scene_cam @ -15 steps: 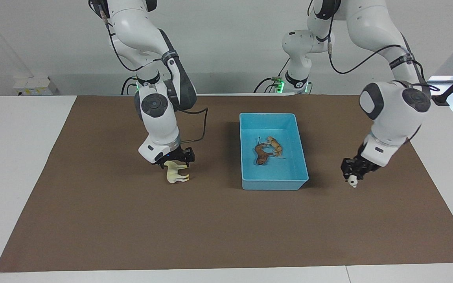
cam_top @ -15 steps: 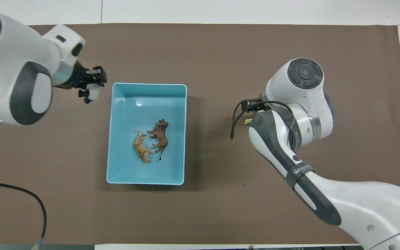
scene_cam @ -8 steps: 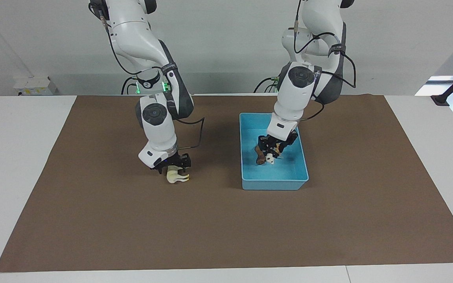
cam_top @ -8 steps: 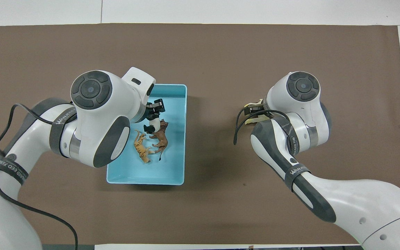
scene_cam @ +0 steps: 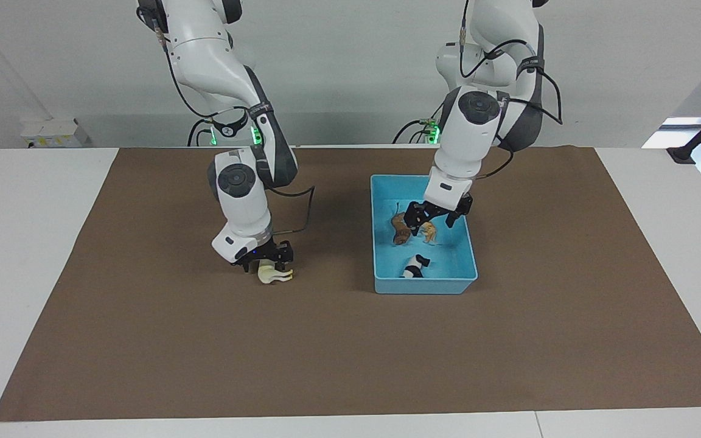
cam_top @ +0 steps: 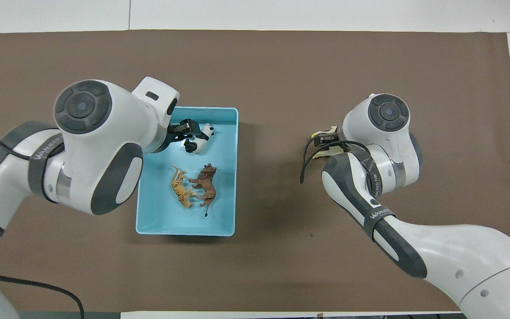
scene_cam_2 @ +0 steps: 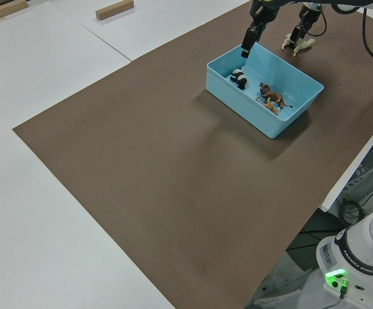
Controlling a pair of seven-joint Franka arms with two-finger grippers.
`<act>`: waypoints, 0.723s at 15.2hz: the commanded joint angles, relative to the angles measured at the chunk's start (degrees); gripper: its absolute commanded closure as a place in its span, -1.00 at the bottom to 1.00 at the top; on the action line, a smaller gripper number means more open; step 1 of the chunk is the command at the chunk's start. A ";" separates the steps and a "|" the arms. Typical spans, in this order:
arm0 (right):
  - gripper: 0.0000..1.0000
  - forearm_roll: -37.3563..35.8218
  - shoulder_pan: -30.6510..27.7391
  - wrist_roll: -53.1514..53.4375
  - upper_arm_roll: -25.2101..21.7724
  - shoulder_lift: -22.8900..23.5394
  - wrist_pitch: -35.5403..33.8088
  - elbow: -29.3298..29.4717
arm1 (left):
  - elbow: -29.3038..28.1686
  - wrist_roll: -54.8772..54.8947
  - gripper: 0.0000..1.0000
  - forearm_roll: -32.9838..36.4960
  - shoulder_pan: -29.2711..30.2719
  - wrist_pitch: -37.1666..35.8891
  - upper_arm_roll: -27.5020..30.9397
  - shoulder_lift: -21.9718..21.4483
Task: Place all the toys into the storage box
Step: 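Carry the panda into the box with the left gripper and release it, then grasp the white llama with the right gripper while the left gripper withdraws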
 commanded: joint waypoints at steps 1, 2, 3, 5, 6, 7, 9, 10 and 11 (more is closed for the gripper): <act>1.00 -1.09 -0.95 -0.36 0.81 -0.53 -0.63 0.38 | 4.50 8.79 -1.00 -0.24 4.99 -9.20 -0.05 -2.93; 1.00 -1.09 -0.87 -0.36 0.81 -0.44 -2.81 1.96 | 6.70 12.04 -1.00 -0.24 6.40 -12.72 0.03 -3.46; 1.00 -1.09 -0.43 -0.18 0.81 -0.44 -5.70 3.89 | 8.37 14.51 -1.00 -0.33 8.59 -16.23 0.03 -3.47; 1.00 -1.18 0.01 0.00 0.81 -0.35 -11.76 9.24 | 11.89 17.86 -1.00 -0.59 11.07 -22.13 0.03 -3.38; 1.00 -1.53 0.10 0.08 0.81 -0.26 -15.36 12.31 | 13.47 20.75 -1.00 -0.33 11.25 -23.98 0.03 -3.38; 1.00 -1.70 0.10 0.35 0.81 -0.26 -19.14 15.74 | 15.05 23.12 -1.00 -0.24 12.12 -25.48 -0.05 -3.20; 1.00 -1.27 0.19 1.57 1.68 -0.26 -28.01 23.81 | 16.30 23.85 -1.00 -0.15 14.23 -27.16 -0.23 -3.38; 1.00 -0.92 1.93 3.75 1.77 0.17 -32.67 28.21 | 16.39 23.94 -1.00 -0.15 14.32 -27.25 -0.49 -3.20; 1.00 -1.00 5.17 7.43 1.77 1.13 -37.24 33.82 | 16.39 24.20 -1.00 -0.15 14.33 -26.73 -0.75 -3.12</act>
